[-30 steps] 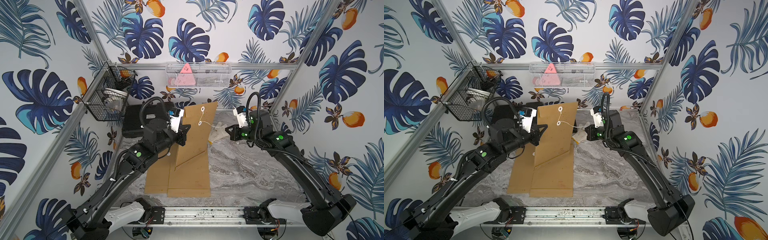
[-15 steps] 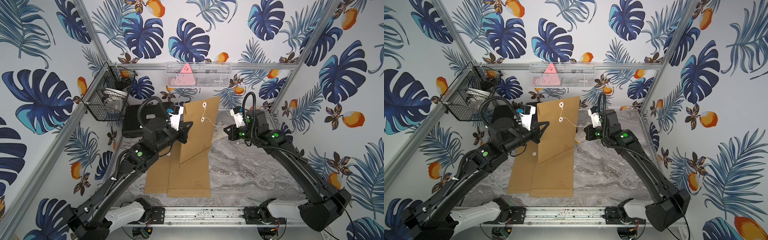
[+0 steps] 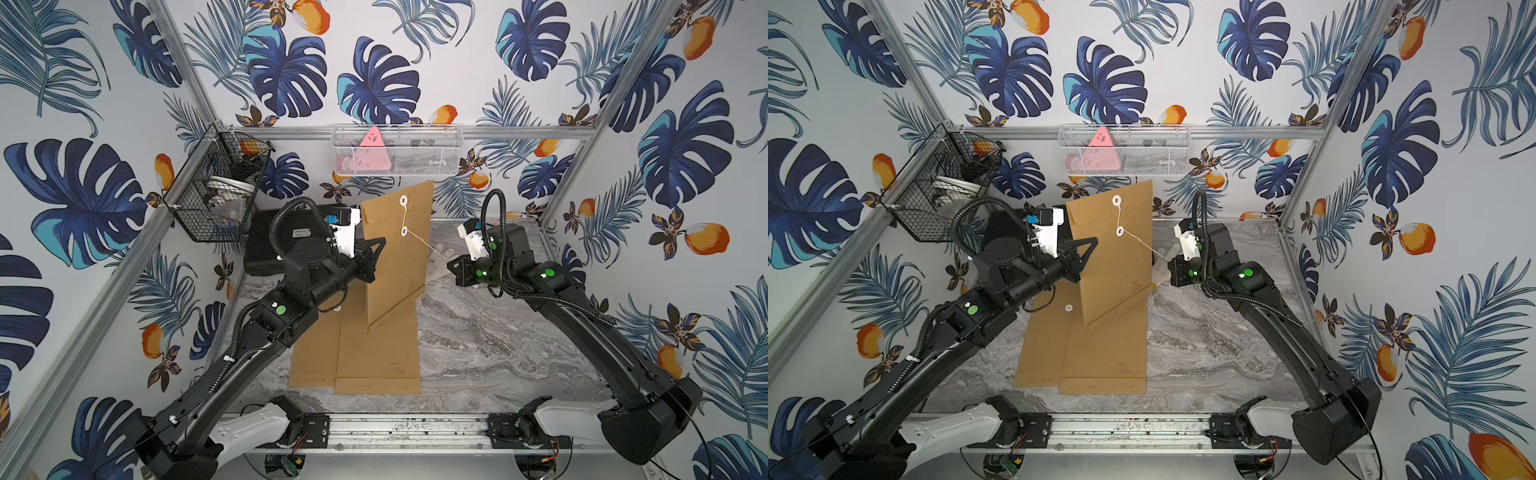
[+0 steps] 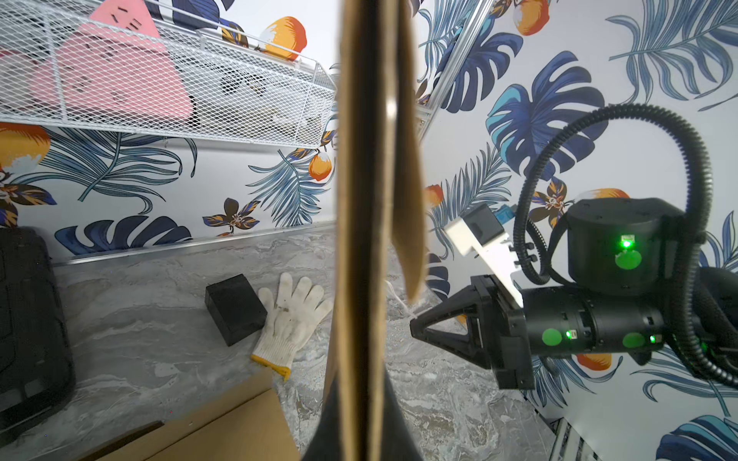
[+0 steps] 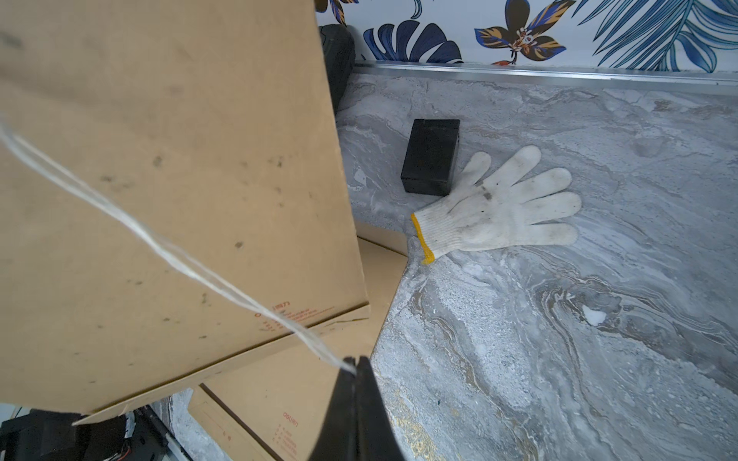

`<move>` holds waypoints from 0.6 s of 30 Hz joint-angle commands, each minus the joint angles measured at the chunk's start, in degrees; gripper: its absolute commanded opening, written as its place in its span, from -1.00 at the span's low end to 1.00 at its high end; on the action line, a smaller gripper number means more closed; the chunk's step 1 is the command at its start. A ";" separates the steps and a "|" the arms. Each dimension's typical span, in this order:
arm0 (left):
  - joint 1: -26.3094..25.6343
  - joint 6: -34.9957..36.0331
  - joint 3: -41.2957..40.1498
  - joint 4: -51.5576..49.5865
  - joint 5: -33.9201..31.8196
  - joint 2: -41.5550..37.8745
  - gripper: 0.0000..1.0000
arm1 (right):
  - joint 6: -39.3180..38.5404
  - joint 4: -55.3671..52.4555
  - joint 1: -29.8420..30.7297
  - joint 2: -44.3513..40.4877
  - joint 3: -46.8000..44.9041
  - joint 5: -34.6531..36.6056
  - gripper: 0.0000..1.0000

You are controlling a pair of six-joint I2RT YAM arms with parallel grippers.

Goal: Open the file bag

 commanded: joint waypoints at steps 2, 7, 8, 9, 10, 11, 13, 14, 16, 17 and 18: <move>-0.01 -5.37 -0.62 8.03 -2.55 0.27 -1.00 | 0.91 2.31 0.66 -0.71 -1.08 -2.06 -1.00; -0.01 -9.42 -1.59 12.43 -2.68 1.33 -1.00 | 1.63 5.87 1.70 -1.14 -2.61 -3.99 -1.00; -0.04 -10.02 -1.70 13.28 -2.78 1.53 -1.00 | 1.79 6.52 1.77 -1.22 -2.80 -4.38 -1.00; -0.03 -10.60 -1.73 14.02 -2.88 1.84 -1.00 | 1.93 7.27 1.96 -1.27 -2.94 -4.88 -1.00; -0.02 -10.89 -1.73 14.80 -2.95 2.06 -1.00 | 2.02 7.95 2.14 -1.40 -3.12 -5.28 -1.00; -0.05 -10.92 -1.77 15.46 -3.12 2.24 -1.00 | 2.07 8.50 2.43 -1.50 -3.24 -5.56 -1.00; -0.03 -11.23 -1.98 17.01 -4.11 2.59 -1.00 | 2.03 9.17 3.27 -1.36 -3.25 -5.95 -1.00; -0.01 -11.50 -1.94 17.43 -4.85 2.81 -1.00 | 1.90 9.27 3.72 -1.26 -3.18 -5.98 -1.00; -0.03 -12.20 -1.97 18.35 -6.16 3.42 -1.00 | 1.80 9.73 4.63 -0.98 -3.08 -6.22 -1.00; -0.03 -12.54 -1.96 18.76 -6.59 3.72 -1.00 | 1.80 9.94 4.93 -0.83 -3.08 -6.22 -1.00; -0.05 -12.77 -2.00 19.32 -6.83 4.06 -1.00 | 1.89 10.14 5.31 -0.61 -2.95 -6.03 -1.00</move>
